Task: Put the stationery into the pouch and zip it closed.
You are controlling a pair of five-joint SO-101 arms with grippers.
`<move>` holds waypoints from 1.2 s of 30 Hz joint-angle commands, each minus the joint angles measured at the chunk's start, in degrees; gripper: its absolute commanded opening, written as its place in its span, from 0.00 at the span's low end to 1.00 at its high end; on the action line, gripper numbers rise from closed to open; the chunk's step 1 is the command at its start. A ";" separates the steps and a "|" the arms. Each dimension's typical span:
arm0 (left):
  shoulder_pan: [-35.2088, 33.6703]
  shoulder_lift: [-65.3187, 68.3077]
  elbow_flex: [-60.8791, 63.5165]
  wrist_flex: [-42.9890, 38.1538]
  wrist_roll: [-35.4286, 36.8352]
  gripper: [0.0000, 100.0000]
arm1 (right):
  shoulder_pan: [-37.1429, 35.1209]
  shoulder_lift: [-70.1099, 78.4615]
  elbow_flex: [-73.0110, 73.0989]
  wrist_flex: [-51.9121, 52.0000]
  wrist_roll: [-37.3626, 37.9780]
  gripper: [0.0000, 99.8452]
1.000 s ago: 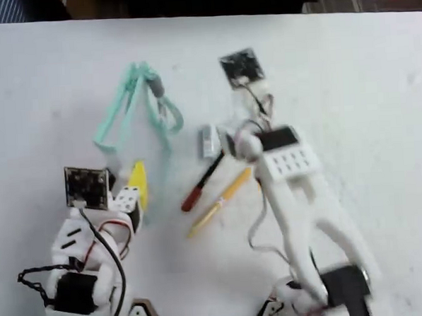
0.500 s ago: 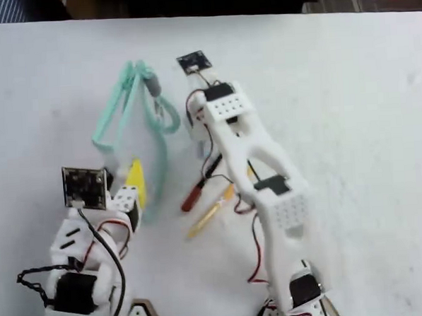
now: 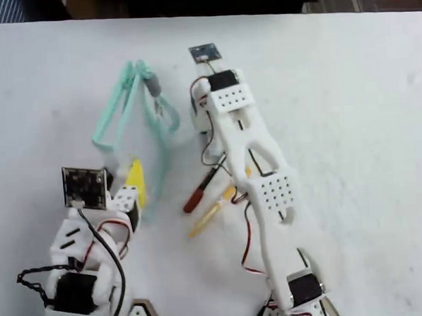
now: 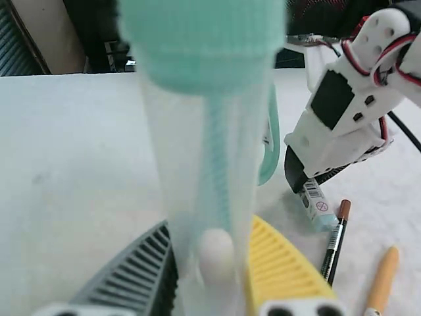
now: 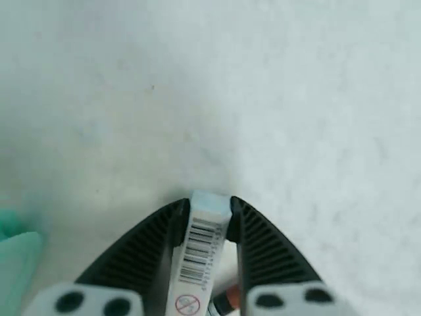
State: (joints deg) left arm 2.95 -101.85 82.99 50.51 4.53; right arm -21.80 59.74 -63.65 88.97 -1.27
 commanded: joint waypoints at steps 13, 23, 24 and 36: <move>12.00 -0.57 -5.71 2.64 -0.79 0.11 | 9.36 -1.27 -15.03 9.63 -2.90 0.02; 14.02 -0.57 1.58 -4.57 -0.97 0.11 | 9.71 -9.89 -7.65 9.89 -2.90 0.02; 13.93 -0.57 1.58 -4.57 -0.97 0.11 | 9.71 -12.26 -5.45 9.89 -2.90 0.02; 13.76 -0.57 1.76 -4.13 -0.97 0.11 | 6.73 -56.40 25.67 8.48 -2.81 0.02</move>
State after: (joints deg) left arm 16.22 -101.93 85.01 47.60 4.09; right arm -12.84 17.54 -42.73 97.23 -3.74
